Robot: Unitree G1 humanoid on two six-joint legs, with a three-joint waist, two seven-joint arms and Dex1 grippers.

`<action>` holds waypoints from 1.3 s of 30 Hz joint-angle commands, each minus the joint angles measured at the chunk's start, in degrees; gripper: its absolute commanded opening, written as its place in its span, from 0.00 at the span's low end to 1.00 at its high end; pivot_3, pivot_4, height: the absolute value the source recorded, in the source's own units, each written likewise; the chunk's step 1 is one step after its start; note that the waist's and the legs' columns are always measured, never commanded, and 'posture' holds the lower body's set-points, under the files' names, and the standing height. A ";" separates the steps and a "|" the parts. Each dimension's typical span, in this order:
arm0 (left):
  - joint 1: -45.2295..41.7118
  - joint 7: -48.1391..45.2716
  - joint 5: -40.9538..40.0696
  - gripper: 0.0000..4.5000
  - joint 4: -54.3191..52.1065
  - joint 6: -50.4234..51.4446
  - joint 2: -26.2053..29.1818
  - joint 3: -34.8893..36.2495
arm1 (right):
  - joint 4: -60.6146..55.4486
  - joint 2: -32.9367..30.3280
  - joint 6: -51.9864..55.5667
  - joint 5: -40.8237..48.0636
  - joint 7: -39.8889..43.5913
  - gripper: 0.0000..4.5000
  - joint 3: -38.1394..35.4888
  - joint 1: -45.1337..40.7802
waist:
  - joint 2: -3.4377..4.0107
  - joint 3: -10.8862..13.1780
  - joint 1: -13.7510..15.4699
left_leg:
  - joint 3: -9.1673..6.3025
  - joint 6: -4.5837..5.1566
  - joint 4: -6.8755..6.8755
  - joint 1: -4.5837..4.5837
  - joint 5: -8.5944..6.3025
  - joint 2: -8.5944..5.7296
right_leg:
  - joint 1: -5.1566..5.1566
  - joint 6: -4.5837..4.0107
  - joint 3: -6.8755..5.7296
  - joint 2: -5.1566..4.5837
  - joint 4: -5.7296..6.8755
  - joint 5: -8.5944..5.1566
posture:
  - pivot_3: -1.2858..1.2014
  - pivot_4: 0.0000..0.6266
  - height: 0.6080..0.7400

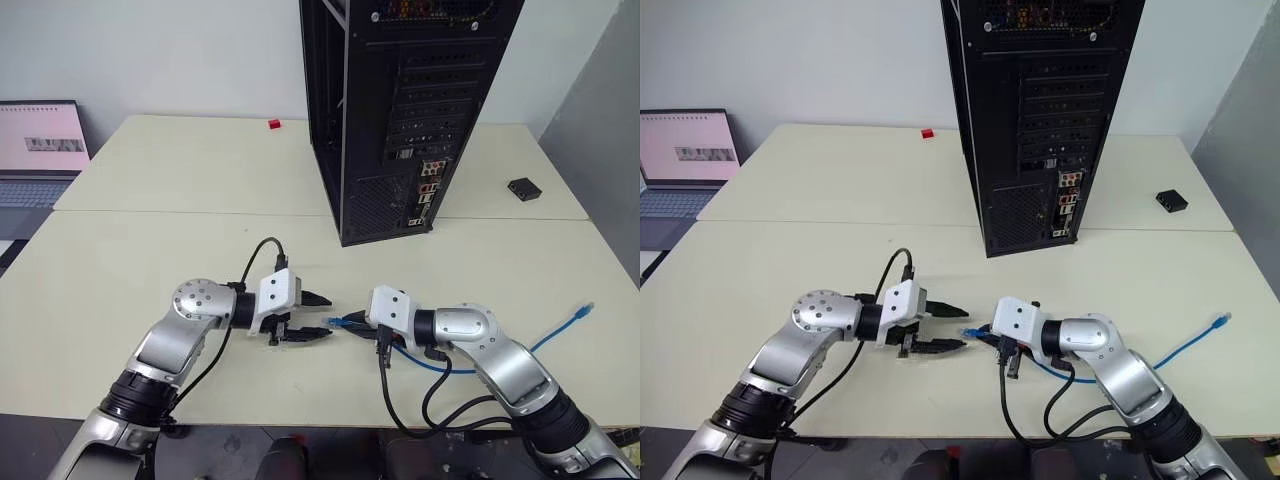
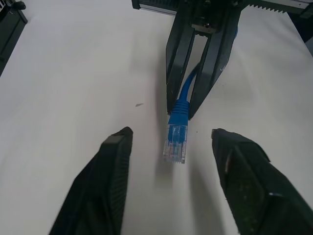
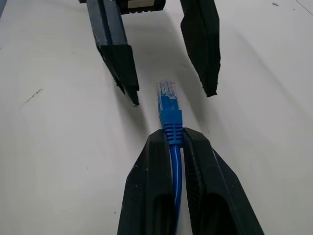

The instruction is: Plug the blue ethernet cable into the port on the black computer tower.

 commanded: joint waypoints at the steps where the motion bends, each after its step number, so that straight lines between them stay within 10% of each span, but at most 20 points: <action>1: -1.03 -0.43 0.85 0.38 0.02 -1.66 -0.30 -0.63 | -2.74 0.38 -0.01 -0.08 -0.08 0.02 0.03 -0.86 | 0.00 0.00 0.00 | 0.00 0.00 0.00 0.00 0.00 0.00 | 0.00 0.00 0.00 0.00 0.00 0.00 | 0.52 0.24 1.00; 9: -1.08 -0.53 1.85 0.06 0.29 -2.17 -0.70 -0.96 | -2.86 0.86 0.11 0.00 -0.26 0.02 0.03 -1.48 | 0.00 0.00 0.00 | -0.01 0.00 0.00 0.00 0.00 0.00 | 0.00 0.00 0.00 0.00 0.00 0.00 | 0.52 0.24 1.00; 15: -0.87 -0.44 1.89 0.06 0.00 -2.27 -0.74 -0.79 | -2.86 1.32 -0.30 0.39 -0.24 0.02 -0.36 -1.82 | 0.00 0.00 0.00 | -0.01 0.00 0.00 -0.01 0.00 0.00 | 0.00 0.00 0.00 0.00 0.00 0.00 | 0.52 0.24 1.00; 24: 0.49 2.29 2.89 0.06 -0.90 -10.04 -2.49 0.40 | -8.19 -3.78 2.46 4.74 3.53 0.53 -5.00 -0.81 | 0.00 0.00 0.07 | -0.03 0.00 0.01 -0.04 0.00 -0.01 | 0.00 0.00 -0.02 -0.02 -0.03 0.00 | 0.52 0.24 1.00; 29: 1.66 10.39 10.87 0.06 2.21 -30.92 -4.35 1.16 | -13.79 -3.58 15.31 18.85 2.78 0.77 -15.82 1.64 | -0.01 0.00 0.18 | -0.09 0.00 0.01 -0.08 0.00 0.00 | 0.00 0.00 -0.04 -0.06 -0.07 0.01 | 0.52 0.24 1.00; 39: -1.83 33.07 30.28 0.06 14.15 -67.70 -5.55 4.08 | -13.69 1.45 29.57 34.49 -3.85 0.79 -23.92 0.45 | 0.00 -0.01 0.18 | -0.07 0.00 0.00 -0.09 0.00 -0.01 | 0.01 -0.02 -0.04 -0.07 -0.09 0.08 | 0.52 0.24 1.00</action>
